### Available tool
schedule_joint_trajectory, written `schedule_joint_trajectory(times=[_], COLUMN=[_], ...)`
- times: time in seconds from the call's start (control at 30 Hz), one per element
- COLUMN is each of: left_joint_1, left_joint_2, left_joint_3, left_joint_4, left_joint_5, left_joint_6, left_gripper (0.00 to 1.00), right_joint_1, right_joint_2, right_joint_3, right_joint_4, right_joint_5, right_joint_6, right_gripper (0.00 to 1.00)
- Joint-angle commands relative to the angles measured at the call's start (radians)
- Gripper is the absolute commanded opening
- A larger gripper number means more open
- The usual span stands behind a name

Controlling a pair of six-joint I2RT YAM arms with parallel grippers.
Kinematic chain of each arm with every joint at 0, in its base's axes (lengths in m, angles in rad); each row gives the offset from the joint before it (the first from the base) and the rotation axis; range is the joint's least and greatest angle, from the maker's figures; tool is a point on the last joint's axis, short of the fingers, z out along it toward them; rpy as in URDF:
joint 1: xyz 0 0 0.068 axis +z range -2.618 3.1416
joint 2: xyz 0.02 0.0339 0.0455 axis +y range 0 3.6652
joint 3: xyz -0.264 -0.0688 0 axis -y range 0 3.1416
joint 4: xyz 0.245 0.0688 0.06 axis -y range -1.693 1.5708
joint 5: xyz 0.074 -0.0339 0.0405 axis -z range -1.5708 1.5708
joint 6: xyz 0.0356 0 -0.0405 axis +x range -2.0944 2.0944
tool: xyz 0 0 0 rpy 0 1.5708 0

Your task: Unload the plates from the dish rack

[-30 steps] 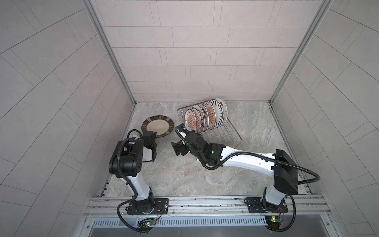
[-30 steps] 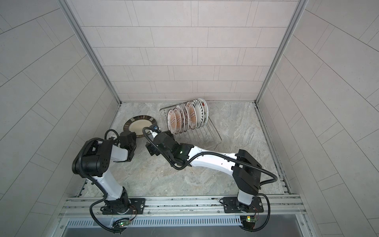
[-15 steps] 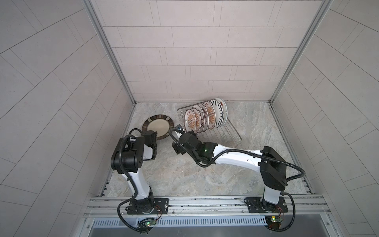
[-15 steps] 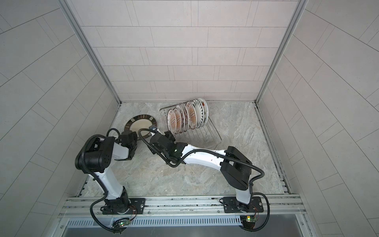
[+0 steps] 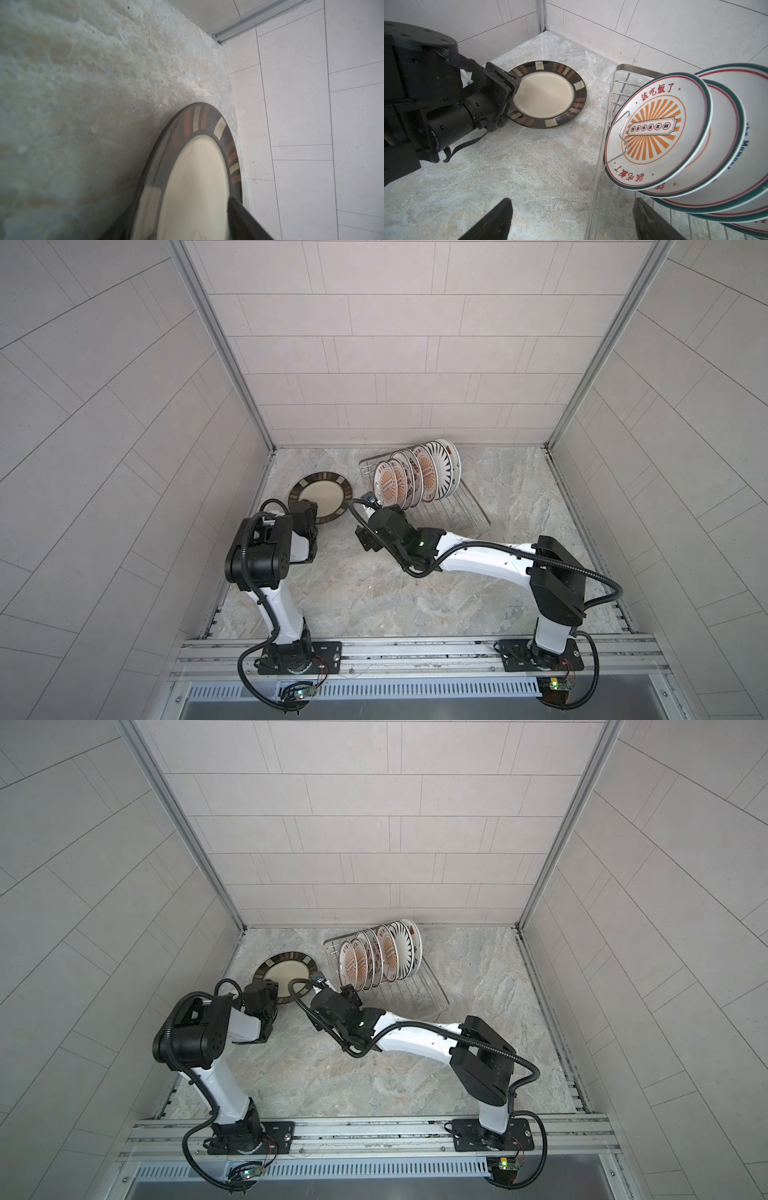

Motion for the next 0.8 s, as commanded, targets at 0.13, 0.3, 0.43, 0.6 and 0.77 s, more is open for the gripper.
schedule_joint_trajectory(times=[0.13, 0.3, 0.43, 0.6, 0.77], left_joint_1=[0.016, 0.018, 0.017, 0.017, -0.001], left_joint_2=[-0.131, -0.255, -0.394, -0.584, -0.697], left_joint_3=[-0.066, -0.131, -0.189, -0.222, -0.245], left_joint_4=[-0.044, -0.101, -0.173, -0.315, -0.354], left_joint_5=[-0.031, -0.072, -0.096, -0.075, 0.008], left_joint_6=[0.003, -0.015, -0.016, -0.002, 0.022], left_gripper=[1.0, 1.0, 1.0, 1.0, 1.0], right_joint_1=[0.0, 0.002, 0.002, 0.002, 0.0], right_joint_2=[-0.112, -0.188, -0.268, -0.396, -0.551], right_joint_3=[-0.044, -0.104, -0.161, -0.253, -0.357], right_joint_4=[0.019, 0.028, 0.026, 0.033, 0.054], right_joint_5=[0.013, 0.005, 0.02, 0.078, 0.114], right_joint_6=[0.007, 0.009, -0.004, -0.012, -0.036], right_gripper=[0.92, 0.92, 0.92, 0.91, 0.92])
